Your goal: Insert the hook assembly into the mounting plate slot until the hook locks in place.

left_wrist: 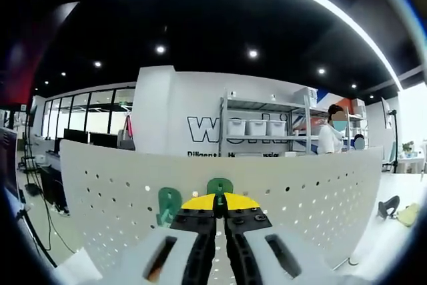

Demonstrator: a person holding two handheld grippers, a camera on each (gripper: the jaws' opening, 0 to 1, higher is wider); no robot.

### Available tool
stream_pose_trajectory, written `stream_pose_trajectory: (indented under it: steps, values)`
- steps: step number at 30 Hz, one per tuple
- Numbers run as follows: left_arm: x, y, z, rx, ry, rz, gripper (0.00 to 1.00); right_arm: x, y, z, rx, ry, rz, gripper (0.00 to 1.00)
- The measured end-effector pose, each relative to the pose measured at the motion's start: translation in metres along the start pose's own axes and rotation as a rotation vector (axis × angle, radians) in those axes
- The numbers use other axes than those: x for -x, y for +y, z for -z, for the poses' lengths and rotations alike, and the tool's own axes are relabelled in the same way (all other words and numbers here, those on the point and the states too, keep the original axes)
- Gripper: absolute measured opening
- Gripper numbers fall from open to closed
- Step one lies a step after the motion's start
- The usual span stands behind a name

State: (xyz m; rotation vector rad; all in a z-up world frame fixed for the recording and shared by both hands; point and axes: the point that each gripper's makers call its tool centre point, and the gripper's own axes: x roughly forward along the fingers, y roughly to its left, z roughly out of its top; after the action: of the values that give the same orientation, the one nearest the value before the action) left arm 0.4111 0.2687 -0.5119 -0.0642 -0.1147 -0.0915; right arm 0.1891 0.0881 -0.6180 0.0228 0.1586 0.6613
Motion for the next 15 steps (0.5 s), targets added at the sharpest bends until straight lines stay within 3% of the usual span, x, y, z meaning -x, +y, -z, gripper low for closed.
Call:
stream_pose_trajectory:
  steps: [15]
  values:
    - [0.0004,-0.0020,0.0035,-0.004,-0.001,0.005,0.03,0.0015,-0.0013,0.0013,-0.003,0.003,0.004,0.92]
